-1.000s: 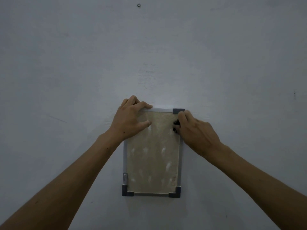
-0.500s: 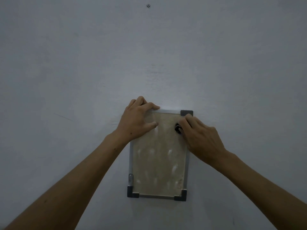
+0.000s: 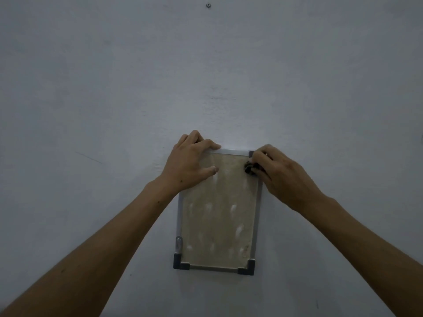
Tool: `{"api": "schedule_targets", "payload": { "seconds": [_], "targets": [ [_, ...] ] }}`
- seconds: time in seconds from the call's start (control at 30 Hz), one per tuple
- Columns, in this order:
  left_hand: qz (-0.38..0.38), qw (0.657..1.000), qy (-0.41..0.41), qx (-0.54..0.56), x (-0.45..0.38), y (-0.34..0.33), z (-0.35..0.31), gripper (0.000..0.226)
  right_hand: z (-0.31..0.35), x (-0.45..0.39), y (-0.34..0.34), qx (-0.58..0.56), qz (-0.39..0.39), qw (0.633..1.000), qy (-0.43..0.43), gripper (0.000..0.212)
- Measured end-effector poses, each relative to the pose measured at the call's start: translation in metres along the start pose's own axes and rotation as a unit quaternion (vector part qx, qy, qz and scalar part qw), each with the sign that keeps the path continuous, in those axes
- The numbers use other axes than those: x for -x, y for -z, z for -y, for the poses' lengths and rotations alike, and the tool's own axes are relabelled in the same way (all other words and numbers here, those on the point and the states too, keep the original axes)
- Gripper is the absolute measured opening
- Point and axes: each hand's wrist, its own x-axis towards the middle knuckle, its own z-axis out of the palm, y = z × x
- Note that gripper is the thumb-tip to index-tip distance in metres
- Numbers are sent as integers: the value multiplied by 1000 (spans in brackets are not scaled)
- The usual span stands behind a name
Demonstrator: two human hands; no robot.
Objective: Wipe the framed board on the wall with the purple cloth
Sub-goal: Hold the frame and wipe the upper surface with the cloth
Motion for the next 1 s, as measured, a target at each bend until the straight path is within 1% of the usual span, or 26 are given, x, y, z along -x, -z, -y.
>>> {"api": "schedule_targets", "payload": {
  "seconds": [0.07,0.17,0.2,0.27,0.37,0.4,0.5,0.53,0.57,0.63,0.67,0.7,0.8,0.83,0.87,0.93,0.97,1.0],
  "targets": [
    [4,1000,-1,2,1,1,-1,53,4,3,-3,-12,0,1000,-2,8],
    [12,1000,-3,0,1,3,-1,54,13,15,-8,-20,64,997,30,12],
    [9,1000,-2,-1,1,3,-1,54,11,14,-6,-15,75,996,36,13],
    [5,1000,1,0,1,3,-1,54,6,7,0,2,60,998,31,15],
    [8,1000,2,3,1,4,-3,54,4,2,6,-13,-5,1000,-6,14],
    [11,1000,1,3,1,4,-4,54,7,5,4,-21,0,1000,-5,14],
    [15,1000,0,-1,1,5,-3,54,14,15,-3,-26,67,997,31,13],
    [13,1000,1,-2,1,5,-3,54,12,14,-3,-22,74,996,33,13],
    [12,1000,2,-1,1,4,-3,54,10,13,-1,-19,60,998,22,13],
    [10,1000,3,0,1,4,-3,54,6,10,4,-21,-3,1000,-12,11],
    [10,1000,2,-2,1,4,-3,54,7,11,4,-25,-20,999,-21,11],
    [11,1000,1,-3,1,4,-4,54,11,13,2,-29,-14,999,-17,12],
    [14,1000,-3,-8,0,5,-3,54,17,19,-4,-36,70,997,24,15],
    [12,1000,-3,-9,1,5,-2,54,14,17,-4,-29,79,996,27,15],
    [10,1000,-2,-9,1,4,-2,54,11,14,-2,-22,63,998,19,13],
    [8,1000,-1,-8,1,3,-2,54,6,9,2,-23,-6,1000,-17,10],
    [9,1000,-1,-8,1,4,-3,54,7,9,1,-28,-22,999,-29,10],
    [12,1000,-2,-9,1,4,-4,54,10,11,-1,-32,-15,999,-26,10]
  ]
}}
